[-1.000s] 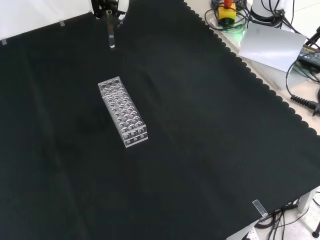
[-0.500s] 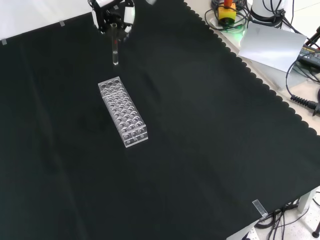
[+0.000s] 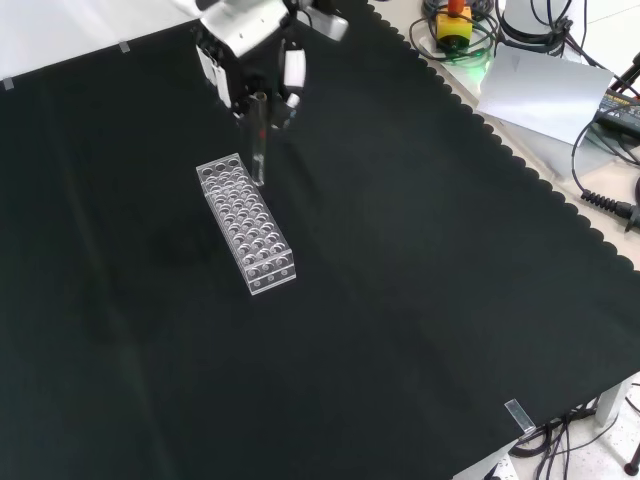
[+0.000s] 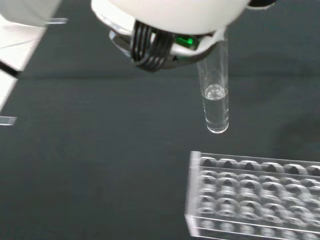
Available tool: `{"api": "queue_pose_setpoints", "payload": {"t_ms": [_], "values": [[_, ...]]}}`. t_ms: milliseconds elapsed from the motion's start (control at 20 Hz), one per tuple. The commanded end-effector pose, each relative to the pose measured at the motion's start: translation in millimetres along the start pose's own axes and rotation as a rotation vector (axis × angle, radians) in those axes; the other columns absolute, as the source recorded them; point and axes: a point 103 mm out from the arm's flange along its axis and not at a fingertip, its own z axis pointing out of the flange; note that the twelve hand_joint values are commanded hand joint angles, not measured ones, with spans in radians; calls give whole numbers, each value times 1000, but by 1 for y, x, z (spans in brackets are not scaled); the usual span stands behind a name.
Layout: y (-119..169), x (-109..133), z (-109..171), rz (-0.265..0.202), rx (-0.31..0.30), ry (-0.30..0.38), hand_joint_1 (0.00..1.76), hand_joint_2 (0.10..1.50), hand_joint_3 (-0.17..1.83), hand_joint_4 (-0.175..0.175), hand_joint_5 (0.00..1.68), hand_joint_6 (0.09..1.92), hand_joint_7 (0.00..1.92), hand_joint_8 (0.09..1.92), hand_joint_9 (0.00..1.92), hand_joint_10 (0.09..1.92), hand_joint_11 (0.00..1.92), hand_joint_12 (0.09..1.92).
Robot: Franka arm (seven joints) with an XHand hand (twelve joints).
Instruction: Shake the test tube.
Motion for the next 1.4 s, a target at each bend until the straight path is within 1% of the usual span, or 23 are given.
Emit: {"api": "queue_pose_setpoints", "payload": {"t_ms": [50, 150, 350, 550, 600, 700, 850, 950, 1050, 1150, 1200, 1250, 1400], "values": [[1, 8, -1, -19, 0, 2, 1232, 654, 622, -175, 1345, 513, 1751, 471, 1702, 764, 1354, 819], [0, -4, -2, 4, 2, 2, 1232, 654, 622, -175, 1345, 513, 1751, 472, 1702, 765, 1354, 819], [-9, -43, -2, 78, 4, -7, 1232, 654, 623, -175, 1345, 514, 1751, 473, 1702, 765, 1353, 820], [-21, -96, 0, 189, 19, -22, 1232, 653, 623, -175, 1345, 514, 1750, 474, 1702, 766, 1353, 820], [-23, -105, 2, 213, 23, -27, 1232, 653, 623, -175, 1344, 514, 1750, 474, 1702, 766, 1353, 821], [-31, -131, 3, 264, 31, -42, 1232, 653, 624, -175, 1344, 515, 1750, 474, 1702, 766, 1353, 821], [-42, -163, 0, 331, 42, -58, 1232, 653, 624, -175, 1344, 515, 1750, 475, 1701, 766, 1353, 821], [-49, -179, -1, 366, 46, -64, 1232, 653, 624, -175, 1344, 515, 1750, 476, 1701, 767, 1353, 822], [-53, -189, -3, 386, 47, -70, 1232, 653, 624, -175, 1344, 516, 1749, 476, 1701, 767, 1354, 822], [-54, -194, -3, 395, 46, -70, 1232, 653, 624, -175, 1344, 516, 1749, 477, 1701, 767, 1354, 823], [-52, -185, -3, 397, 46, -80, 1232, 653, 624, -175, 1344, 516, 1749, 477, 1701, 767, 1354, 823], [-51, -182, -2, 392, 47, -75, 1232, 653, 624, -175, 1344, 516, 1749, 477, 1701, 767, 1354, 823], [-49, -176, 1, 353, 46, -65, 1232, 653, 625, -175, 1344, 517, 1749, 478, 1701, 768, 1354, 823]]}}
